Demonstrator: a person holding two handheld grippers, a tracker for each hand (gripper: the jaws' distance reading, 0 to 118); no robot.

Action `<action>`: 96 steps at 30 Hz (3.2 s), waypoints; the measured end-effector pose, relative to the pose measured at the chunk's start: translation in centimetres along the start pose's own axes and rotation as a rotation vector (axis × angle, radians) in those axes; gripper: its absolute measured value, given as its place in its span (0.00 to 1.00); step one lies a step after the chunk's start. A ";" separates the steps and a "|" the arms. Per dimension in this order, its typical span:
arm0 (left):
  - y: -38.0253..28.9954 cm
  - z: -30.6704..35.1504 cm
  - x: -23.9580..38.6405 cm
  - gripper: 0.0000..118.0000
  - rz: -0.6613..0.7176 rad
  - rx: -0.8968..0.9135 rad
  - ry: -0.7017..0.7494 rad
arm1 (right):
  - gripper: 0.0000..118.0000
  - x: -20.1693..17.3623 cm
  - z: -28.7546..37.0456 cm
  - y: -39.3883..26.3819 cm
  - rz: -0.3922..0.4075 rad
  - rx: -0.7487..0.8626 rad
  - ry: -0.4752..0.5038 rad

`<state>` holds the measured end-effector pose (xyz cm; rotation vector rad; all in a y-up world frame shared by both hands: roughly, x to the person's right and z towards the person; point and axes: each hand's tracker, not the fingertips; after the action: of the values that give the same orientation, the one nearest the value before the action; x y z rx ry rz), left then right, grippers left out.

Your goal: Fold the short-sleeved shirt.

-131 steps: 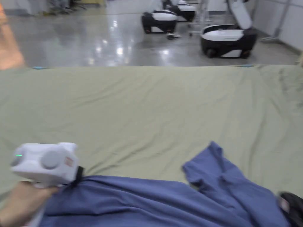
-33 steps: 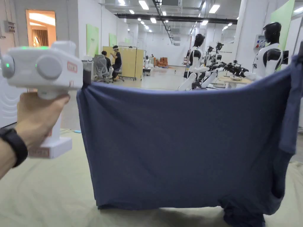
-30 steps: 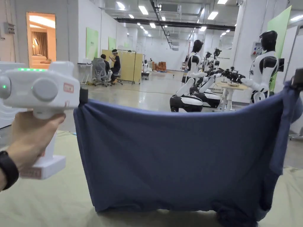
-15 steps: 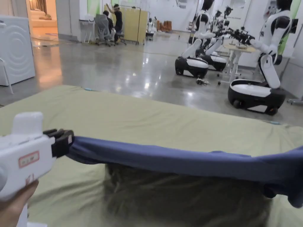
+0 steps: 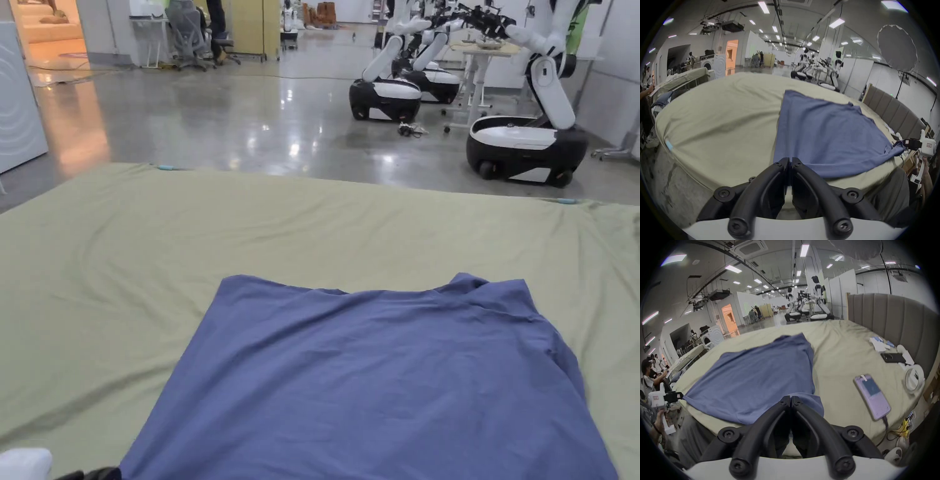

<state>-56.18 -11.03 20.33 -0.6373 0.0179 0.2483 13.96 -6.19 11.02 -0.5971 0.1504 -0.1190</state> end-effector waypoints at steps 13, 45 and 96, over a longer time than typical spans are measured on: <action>4.7 7.7 2.9 0.69 -0.175 0.307 0.045 | 0.75 -0.5 4.6 0.8 0.034 0.162 -0.033; 3.5 11.1 8.7 0.03 -0.092 0.341 -0.020 | 0.00 -8.4 5.9 1.3 0.172 0.251 0.017; 2.4 -1.6 5.0 0.13 -0.158 -0.161 0.127 | 0.09 0.9 -2.1 -4.0 -0.053 -0.290 -0.064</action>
<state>-51.81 -8.97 17.13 -0.8104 0.0695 0.0562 14.19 -10.77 11.47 -0.8933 0.0904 -0.1304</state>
